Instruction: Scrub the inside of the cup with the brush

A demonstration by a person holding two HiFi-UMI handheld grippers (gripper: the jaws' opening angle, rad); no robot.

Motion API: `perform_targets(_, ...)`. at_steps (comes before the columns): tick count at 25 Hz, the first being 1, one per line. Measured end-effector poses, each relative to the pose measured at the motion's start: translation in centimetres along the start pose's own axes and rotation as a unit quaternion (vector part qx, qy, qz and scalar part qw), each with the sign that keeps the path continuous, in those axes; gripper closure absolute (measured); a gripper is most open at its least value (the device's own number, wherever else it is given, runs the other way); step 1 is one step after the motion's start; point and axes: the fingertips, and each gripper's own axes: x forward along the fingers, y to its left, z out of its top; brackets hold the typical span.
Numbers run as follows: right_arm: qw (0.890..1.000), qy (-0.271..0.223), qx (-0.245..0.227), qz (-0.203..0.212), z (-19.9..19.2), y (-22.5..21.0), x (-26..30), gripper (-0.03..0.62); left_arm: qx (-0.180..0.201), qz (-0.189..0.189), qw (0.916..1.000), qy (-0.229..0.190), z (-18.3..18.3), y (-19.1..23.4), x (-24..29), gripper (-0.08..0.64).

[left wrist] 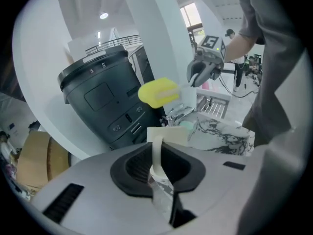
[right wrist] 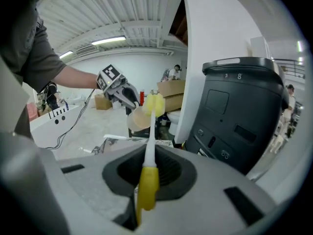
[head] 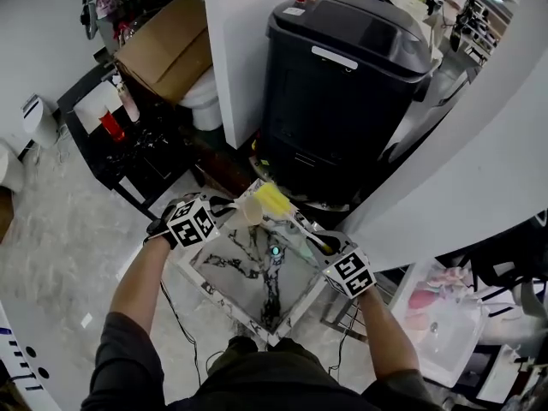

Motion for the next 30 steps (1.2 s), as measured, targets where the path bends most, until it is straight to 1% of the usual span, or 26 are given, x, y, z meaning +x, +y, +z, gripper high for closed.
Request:
perform_targets(4,0.998,0.034,-0.031,0.033,-0.3,0.9,0.6,0.558,0.013,0.004,0.9999,-0.002,0.8,0.4,-1.3,0.517)
perform_targets(8,0.992,0.075,-0.073,0.067,-0.7,1.8,0.8,0.558,0.03,-0.003,0.9995,-0.002,1.5,-0.3,-1.9,0.517)
perform_targets(11,0.982,0.112,-0.121,0.088,-0.9,2.4,0.7,0.558,0.045,-0.015,0.9989,0.001,1.7,-1.4,-1.8,0.517)
perform_targets(13,0.974,0.136,-0.153,0.099,-1.1,2.8,0.7,0.558,0.055,-0.025,0.9981,0.005,1.6,-2.5,-1.6,0.518)
perform_targets(16,0.96,0.166,-0.189,0.119,-1.4,3.5,0.7,0.558,0.071,-0.043,0.9964,0.013,1.3,-4.1,-1.1,0.518)
perform_targets(21,0.942,0.188,-0.235,0.151,-1.3,4.8,0.8,0.558,0.088,-0.075,0.9931,0.022,1.0,-6.3,-0.6,0.52)
perform_targets(25,0.926,0.201,-0.275,0.161,-0.5,4.9,0.8,0.558,0.103,-0.1,0.9893,0.026,1.2,-8.0,-0.8,0.52)
perform_targets(27,0.922,0.209,-0.285,0.16,-0.2,4.3,0.9,0.558,0.108,-0.101,0.9888,0.021,1.6,-8.4,-1.1,0.52)
perform_targets(30,0.919,0.218,-0.287,0.162,-0.4,3.7,1.3,0.558,0.103,-0.093,0.9903,0.005,2.6,-8.3,-1.7,0.52)
